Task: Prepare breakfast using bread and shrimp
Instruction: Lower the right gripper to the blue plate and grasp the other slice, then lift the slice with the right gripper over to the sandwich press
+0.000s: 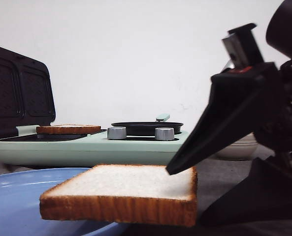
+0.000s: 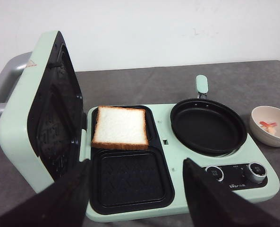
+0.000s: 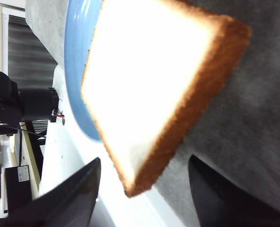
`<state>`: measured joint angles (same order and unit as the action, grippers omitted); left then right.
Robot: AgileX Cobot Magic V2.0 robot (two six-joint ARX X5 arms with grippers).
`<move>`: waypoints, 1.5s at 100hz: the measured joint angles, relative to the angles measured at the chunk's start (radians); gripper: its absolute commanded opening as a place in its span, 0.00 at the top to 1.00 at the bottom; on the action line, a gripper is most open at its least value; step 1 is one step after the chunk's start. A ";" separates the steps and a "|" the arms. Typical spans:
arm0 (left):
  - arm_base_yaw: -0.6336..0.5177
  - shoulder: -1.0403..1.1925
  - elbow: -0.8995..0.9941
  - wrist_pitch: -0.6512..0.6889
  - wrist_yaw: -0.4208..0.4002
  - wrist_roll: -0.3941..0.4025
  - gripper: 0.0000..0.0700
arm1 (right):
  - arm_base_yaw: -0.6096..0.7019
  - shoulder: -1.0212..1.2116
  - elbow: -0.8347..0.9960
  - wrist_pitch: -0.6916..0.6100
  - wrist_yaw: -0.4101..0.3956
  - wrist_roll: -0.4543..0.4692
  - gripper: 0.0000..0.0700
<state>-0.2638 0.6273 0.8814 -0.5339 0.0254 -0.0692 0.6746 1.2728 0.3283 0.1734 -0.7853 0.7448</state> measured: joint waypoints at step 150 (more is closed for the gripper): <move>0.000 0.000 0.000 -0.001 0.000 -0.001 0.55 | 0.046 0.014 0.112 0.394 0.025 0.256 1.00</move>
<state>-0.2638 0.6273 0.8814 -0.5346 0.0254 -0.0700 0.7208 1.2873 0.4400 0.5674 -0.7605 1.0012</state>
